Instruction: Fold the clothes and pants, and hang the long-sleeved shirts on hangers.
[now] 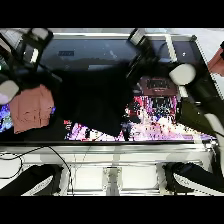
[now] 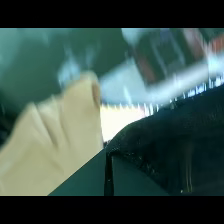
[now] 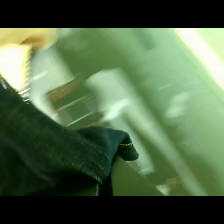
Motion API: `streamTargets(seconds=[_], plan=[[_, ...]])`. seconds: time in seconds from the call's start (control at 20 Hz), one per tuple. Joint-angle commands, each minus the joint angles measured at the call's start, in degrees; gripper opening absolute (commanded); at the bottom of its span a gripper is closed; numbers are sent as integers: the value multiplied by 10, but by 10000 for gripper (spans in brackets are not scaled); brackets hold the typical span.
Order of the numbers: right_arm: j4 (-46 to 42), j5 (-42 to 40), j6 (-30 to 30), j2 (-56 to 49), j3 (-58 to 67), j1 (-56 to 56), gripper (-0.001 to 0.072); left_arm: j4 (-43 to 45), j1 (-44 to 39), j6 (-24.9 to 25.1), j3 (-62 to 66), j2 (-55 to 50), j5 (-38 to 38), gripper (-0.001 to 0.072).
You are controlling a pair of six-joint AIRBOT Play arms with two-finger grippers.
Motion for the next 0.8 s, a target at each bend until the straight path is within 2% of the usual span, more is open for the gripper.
streamTargets(seconds=[0.0,0.15,0.35,0.5,0.75], plan=[[-61,40,64,23,100,-41,7,-7,12,-11,120,-80,35,32],[-104,58,90,23,141,-63,7,-20,17,-9,228,-156,46,32],[-108,58,93,21,151,-86,7,-77,18,5,324,-224,87,32],[-109,38,93,3,152,-87,6,-83,18,5,336,-248,149,32],[-124,-35,94,-40,159,-87,6,-106,44,4,336,-286,191,32]])
